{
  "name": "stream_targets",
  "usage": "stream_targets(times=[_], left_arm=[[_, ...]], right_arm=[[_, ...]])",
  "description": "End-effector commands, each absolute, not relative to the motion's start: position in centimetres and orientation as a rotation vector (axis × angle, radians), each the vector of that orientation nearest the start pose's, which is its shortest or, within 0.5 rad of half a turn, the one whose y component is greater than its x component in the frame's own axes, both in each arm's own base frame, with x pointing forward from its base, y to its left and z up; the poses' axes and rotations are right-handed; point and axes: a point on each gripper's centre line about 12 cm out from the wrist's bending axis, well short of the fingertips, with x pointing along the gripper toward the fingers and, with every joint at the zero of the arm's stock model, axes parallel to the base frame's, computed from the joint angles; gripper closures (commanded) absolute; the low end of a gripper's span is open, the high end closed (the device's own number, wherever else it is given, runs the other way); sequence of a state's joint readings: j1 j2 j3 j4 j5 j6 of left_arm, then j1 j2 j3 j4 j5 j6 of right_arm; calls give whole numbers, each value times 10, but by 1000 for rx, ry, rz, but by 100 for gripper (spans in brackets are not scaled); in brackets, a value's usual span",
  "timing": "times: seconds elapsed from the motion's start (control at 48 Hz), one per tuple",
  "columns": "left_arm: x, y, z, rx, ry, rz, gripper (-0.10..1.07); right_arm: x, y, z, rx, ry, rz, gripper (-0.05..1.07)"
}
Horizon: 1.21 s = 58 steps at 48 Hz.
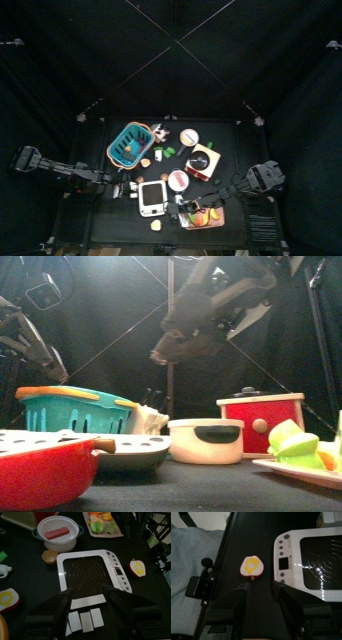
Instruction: Grab apple half
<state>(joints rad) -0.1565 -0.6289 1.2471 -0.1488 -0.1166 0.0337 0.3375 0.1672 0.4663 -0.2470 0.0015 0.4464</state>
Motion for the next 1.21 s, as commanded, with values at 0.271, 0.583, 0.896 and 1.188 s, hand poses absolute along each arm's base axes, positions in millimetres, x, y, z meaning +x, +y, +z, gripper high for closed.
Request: stream_targets(times=[0.271,0.583,0.896,1.188], left_arm=[[218,-36,176,-61,500,-125,11],[217,-36,175,-63,501,-124,11],[216,-36,174,-69,506,-122,11],[216,-36,174,-74,507,-120,11]], right_arm=[[453,169,162,154,644,259,15],[462,181,147,146,664,272,3],[469,188,132,101,734,261,3],[478,189,123,54,769,250,3]])
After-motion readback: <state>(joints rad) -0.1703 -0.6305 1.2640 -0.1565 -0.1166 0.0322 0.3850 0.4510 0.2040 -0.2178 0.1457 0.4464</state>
